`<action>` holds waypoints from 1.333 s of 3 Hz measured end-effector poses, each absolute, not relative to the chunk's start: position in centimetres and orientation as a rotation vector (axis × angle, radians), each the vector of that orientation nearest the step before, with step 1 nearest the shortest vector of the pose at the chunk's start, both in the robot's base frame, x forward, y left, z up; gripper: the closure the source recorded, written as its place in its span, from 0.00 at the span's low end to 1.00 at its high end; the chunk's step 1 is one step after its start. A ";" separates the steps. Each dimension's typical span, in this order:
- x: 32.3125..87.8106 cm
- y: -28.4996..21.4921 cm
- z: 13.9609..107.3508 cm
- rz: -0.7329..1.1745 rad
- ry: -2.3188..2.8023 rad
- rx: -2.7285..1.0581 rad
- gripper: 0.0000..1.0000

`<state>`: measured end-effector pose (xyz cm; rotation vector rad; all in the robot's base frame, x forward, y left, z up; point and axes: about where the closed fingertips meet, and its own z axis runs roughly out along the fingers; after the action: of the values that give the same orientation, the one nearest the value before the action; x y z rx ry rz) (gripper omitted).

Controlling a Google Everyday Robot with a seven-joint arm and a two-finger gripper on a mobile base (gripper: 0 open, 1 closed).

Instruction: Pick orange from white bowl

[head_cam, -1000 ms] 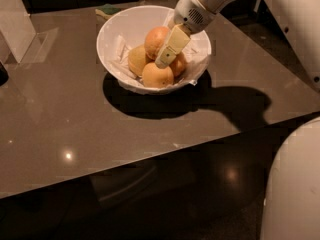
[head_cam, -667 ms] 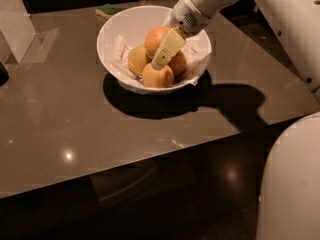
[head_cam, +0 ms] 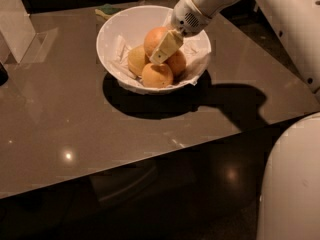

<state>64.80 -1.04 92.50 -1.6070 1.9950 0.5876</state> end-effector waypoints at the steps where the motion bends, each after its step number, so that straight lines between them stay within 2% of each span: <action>1: 64.8 -1.0 92.5 0.588 1.995 -1.607 0.62; 2: 64.8 -1.0 92.5 0.588 1.994 -1.607 0.86; 3: 64.8 -0.9 92.7 0.591 1.984 -1.609 1.00; 4: 63.3 -1.9 96.0 0.561 1.894 -1.584 1.00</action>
Offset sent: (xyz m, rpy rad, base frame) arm 0.0000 0.0000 0.0000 0.0000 0.0000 0.0000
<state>63.29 -1.93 95.99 -1.5838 1.8944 0.5605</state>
